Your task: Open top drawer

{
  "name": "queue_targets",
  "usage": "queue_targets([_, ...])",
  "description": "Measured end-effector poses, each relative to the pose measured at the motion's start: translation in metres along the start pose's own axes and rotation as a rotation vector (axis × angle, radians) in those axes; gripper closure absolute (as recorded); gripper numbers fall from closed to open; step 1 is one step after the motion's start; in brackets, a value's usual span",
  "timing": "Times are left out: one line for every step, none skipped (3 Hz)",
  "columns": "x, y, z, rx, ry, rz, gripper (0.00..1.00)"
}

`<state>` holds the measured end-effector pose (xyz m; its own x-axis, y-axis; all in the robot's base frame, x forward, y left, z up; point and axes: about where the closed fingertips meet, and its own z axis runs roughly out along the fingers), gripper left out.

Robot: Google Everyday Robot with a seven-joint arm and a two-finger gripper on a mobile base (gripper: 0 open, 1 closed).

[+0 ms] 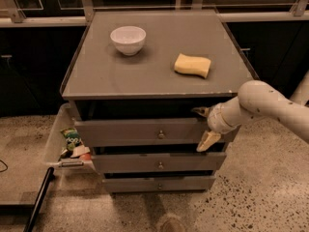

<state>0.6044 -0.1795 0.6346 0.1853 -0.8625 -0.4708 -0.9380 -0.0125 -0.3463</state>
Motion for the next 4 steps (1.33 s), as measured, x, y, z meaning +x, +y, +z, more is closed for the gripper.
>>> queue_targets([0.0, 0.0, 0.0, 0.0, 0.0, 0.0, 0.42])
queue_targets([-0.002, 0.003, -0.002, -0.02, -0.014, -0.012, 0.66])
queue_targets([-0.004, 0.012, -0.008, -0.037, -0.027, -0.017, 0.89])
queue_targets([-0.004, 0.012, -0.008, -0.037, -0.028, -0.017, 0.86])
